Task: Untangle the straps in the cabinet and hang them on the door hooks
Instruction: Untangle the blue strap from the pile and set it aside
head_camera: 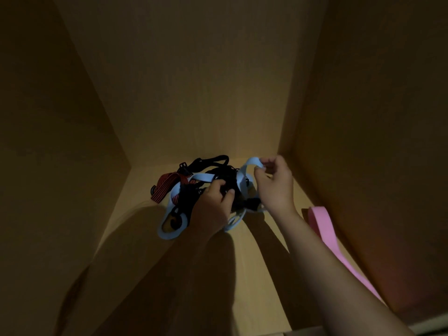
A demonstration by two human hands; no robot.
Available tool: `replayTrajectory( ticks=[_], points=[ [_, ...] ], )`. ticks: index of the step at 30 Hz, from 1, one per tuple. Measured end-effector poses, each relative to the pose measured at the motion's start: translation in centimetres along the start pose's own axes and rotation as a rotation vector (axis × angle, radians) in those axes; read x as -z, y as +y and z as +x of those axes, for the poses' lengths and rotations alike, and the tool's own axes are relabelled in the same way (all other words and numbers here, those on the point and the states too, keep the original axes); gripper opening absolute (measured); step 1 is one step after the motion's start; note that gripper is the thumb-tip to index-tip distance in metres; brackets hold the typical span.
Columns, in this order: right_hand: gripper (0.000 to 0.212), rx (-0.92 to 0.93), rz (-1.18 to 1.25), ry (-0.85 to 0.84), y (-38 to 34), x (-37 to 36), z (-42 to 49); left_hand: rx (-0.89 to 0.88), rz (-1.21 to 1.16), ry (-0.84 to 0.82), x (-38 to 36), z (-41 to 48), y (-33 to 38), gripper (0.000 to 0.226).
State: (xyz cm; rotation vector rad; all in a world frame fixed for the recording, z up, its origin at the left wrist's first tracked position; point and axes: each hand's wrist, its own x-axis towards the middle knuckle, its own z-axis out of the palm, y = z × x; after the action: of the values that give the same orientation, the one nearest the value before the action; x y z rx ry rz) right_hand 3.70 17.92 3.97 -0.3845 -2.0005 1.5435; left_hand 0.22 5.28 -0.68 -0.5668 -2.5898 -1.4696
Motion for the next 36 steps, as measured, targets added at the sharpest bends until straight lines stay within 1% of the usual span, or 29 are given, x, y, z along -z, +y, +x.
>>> replayTrajectory(
  ticks=[3,5,6,8,9,11,14,16,18,20,22,23,24,25,26,27,29,30,31,33,35,36],
  points=[
    [0.013,0.022,0.079,-0.06,-2.3,0.4,0.0,-0.003,-0.042,0.049,0.7,0.2,1.1,0.044],
    [0.015,0.052,0.084,-0.148,-3.7,0.4,-0.1,-0.001,-0.118,0.016,1.4,0.5,2.1,0.048],
    [0.017,0.067,0.089,-0.196,-4.2,0.4,-0.3,0.007,-0.181,-0.024,1.8,0.6,2.7,0.046],
    [0.021,0.087,0.144,-0.261,-5.1,0.2,-0.5,0.031,-0.373,-0.115,2.6,0.7,3.9,0.026],
    [0.022,0.087,0.183,-0.274,-5.5,0.1,-0.6,0.059,-0.46,-0.143,3.0,0.5,4.5,0.021],
    [0.021,0.076,0.227,-0.277,-5.8,-0.1,-0.7,0.108,-0.552,-0.17,4.1,0.3,5.1,0.021],
    [0.016,0.024,0.235,-0.269,-5.8,-0.4,-0.8,0.176,-0.712,-0.164,5.4,-0.3,5.2,0.014],
    [0.012,-0.006,0.246,-0.302,-5.8,-0.9,-1.1,0.218,-0.802,-0.151,6.1,-0.6,5.4,0.02],
    [0.011,-0.003,0.237,-0.338,-5.9,-1.6,-1.5,0.2,-0.776,-0.153,6.5,-0.7,5.5,0.024],
    [0.012,0.002,0.209,-0.336,-5.8,-2.3,-1.8,0.161,-0.738,-0.157,7.0,-0.9,5.6,0.022],
    [0.011,0.002,0.118,-0.266,-5.7,-2.9,-1.9,0.162,-0.71,-0.136,7.6,-1.1,5.8,0.02],
    [0.014,-0.007,0.07,-0.236,-5.6,-3.0,-1.9,0.164,-0.697,-0.122,7.8,-1.2,5.7,0.02],
    [0.018,-0.038,0.034,-0.239,-5.6,-3.1,-1.9,0.155,-0.685,-0.111,8.0,-1.3,5.6,0.02],
    [0.019,-0.09,0.031,-0.279,-5.7,-3.2,-2.1,0.144,-0.673,-0.111,8.1,-1.4,5.6,0.02],
    [0.02,-0.165,0.076,-0.343,-5.8,-3.3,-2.2,0.133,-0.656,-0.111,8.1,-1.5,5.5,0.02],
    [0.023,-0.26,0.176,-0.41,-5.8,-3.5,-2.4,0.124,-0.641,-0.117,8.1,-1.5,5.5,0.019],
    [0.027,-0.456,0.486,-0.517,-5.7,-3.7,-2.6,0.112,-0.592,-0.151,8.0,-1.8,5.6,0.017],
    [0.028,-0.517,0.614,-0.548,-5.4,-3.8,-2.5,0.103,-0.569,-0.18,7.9,-1.9,5.5,0.017],
    [0.03,-0.541,0.681,-0.561,-5.1,-4.0,-2.4,0.09,-0.568,-0.206,7.8,-2.2,5.6,0.015],
    [0.028,-0.524,0.682,-0.529,-4.7,-4.3,-2.6,0.043,-0.543,-0.243,7.6,-2.5,4.5,0.011],
    [0.016,-0.505,0.646,-0.45,-4.3,-4.5,-2.8,0.039,-0.43,-0.242,7.3,-2.7,2.9,0.015],
    [0.013,-0.507,0.65,-0.42,-4.2,-4.5,-3.0,0.069,-0.376,-0.238,7.0,-3.0,2.2,0.01]
  ],
)
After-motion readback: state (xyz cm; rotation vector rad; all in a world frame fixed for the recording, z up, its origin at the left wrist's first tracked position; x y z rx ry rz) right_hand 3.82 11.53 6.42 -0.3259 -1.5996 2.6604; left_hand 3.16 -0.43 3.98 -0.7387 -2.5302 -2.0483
